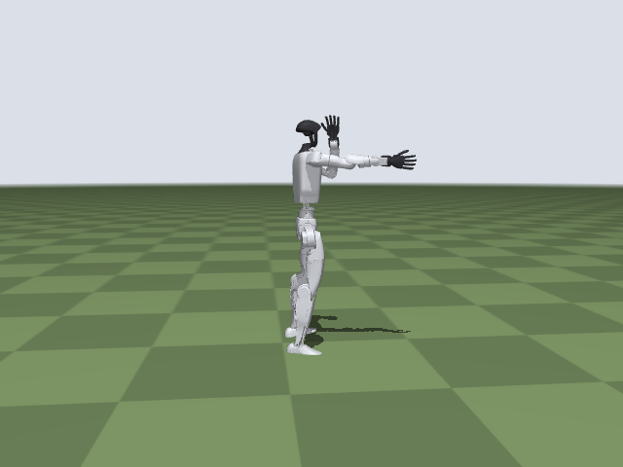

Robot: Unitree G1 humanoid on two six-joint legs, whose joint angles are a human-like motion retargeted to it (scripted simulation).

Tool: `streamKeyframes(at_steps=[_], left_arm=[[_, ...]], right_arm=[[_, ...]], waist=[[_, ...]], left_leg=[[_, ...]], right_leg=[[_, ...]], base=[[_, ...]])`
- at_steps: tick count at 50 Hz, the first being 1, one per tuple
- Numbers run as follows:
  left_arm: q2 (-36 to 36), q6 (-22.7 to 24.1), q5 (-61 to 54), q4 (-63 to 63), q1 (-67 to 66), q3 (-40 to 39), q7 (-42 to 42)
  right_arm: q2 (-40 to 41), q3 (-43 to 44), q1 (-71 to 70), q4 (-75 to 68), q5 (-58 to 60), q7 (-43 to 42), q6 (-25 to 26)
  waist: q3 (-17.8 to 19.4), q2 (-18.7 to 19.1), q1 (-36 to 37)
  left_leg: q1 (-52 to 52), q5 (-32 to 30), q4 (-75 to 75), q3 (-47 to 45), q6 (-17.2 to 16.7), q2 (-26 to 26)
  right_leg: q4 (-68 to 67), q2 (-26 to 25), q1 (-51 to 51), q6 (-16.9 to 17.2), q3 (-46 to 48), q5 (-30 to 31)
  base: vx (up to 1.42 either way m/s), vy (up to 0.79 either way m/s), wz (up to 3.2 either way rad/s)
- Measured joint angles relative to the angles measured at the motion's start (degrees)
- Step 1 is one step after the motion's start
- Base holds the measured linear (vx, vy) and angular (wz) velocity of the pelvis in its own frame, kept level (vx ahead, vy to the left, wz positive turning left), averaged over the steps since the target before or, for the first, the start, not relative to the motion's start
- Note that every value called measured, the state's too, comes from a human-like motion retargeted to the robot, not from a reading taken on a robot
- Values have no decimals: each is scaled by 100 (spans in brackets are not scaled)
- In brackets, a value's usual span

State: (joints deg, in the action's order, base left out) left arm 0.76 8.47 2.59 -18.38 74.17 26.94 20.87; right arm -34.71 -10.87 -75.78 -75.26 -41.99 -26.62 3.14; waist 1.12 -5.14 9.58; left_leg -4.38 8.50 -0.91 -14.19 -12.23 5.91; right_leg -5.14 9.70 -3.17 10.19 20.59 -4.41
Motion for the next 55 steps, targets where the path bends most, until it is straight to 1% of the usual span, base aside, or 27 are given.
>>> streamKeyframes(at_steps=[3,6,10,12,15,18,22,27,30,35,45,48,51,53,55], left_arm=[[14,13,-243,-33,-42,19,105],[30,75,-423,-65,-101,43,132],[57,267,-563,-94,-194,62,45],[73,391,-589,-103,-247,65,-4],[87,508,-603,-119,-348,69,-22],[117,504,-641,-139,-408,78,19],[157,418,-689,-174,-446,82,49],[215,432,-602,-240,-485,62,-41],[260,475,-503,-268,-508,41,-67],[317,476,-447,-270,-511,44,-82],[258,345,-748,-272,-417,86,99],[253,419,-732,-320,-394,63,0],[242,617,-642,-356,-451,25,-176],[237,734,-596,-359,-517,2,-281],[241,785,-570,-335,-589,-3,-335]], right_arm=[[163,531,75,393,-1075,-278,-408],[399,868,244,1150,-1863,-291,-918],[869,1197,619,2615,-2726,144,-1812],[1126,1296,827,3354,-2958,439,-2227],[1394,1352,1065,4112,-2975,662,-2591],[1491,1331,1188,4369,-2782,462,-2629],[1478,1281,1207,4233,-2645,107,-2444],[1431,1181,1289,4281,-2519,331,-2352],[1383,1102,1407,4534,-2127,458,-2345],[1299,1058,1440,4785,-1608,366,-2242],[1169,1327,726,4107,-2856,-108,-2420],[1306,1271,835,4907,-2921,253,-2699],[1636,1199,1197,6248,-2867,1025,-3046],[1853,1188,1401,6943,-2845,1518,-3149],[1949,1208,1504,7177,-2795,1715,-3164]], waist=[[-14,-5,38],[-26,-2,55],[-49,11,43],[-68,15,25],[-116,14,3],[-148,6,-12],[-164,4,-18],[-153,18,-18],[-147,30,-23],[-153,47,-35],[-140,54,-18],[-78,52,-21],[-48,58,-35],[-56,61,-46],[-91,59,-49]], left_leg=[[-42,26,5,-17,13,-21],[-83,54,17,-29,26,-41],[-137,93,37,-37,42,-69],[-163,113,45,-38,51,-83],[-198,138,51,-44,68,-102],[-228,157,54,-54,88,-117],[-260,178,60,-77,103,-129],[-284,200,69,-111,111,-139],[-291,207,66,-132,116,-149],[-286,208,54,-162,118,-160],[-230,194,51,-178,97,-155],[-220,191,50,-165,118,-163],[-222,191,49,-148,137,-170],[-223,192,47,-139,145,-172],[-225,193,47,-133,149,-170]], right_leg=[[-15,24,-25,1,-19,-3],[-38,50,-51,7,-36,-12],[-70,83,-91,19,-55,-34],[-84,99,-111,26,-62,-46],[-92,119,-141,32,-72,-57],[-105,137,-159,29,-85,-66],[-125,153,-170,22,-108,-72],[-145,165,-166,36,-147,-73],[-153,174,-155,56,-170,-71],[-150,182,-125,69,-201,-63],[-98,170,-86,29,-210,-36],[-103,178,-81,40,-200,-42],[-108,184,-86,64,-187,-51],[-111,186,-90,77,-179,-56],[-103,182,-98,81,-172,-54]], base=[[3,3,-4],[0,0,0],[0,0,0],[0,0,0],[0,0,0],[0,0,0],[0,0,0],[0,0,0],[0,0,0],[0,0,0],[0,0,0],[0,0,0],[0,0,0],[0,0,0],[0,0,0]])
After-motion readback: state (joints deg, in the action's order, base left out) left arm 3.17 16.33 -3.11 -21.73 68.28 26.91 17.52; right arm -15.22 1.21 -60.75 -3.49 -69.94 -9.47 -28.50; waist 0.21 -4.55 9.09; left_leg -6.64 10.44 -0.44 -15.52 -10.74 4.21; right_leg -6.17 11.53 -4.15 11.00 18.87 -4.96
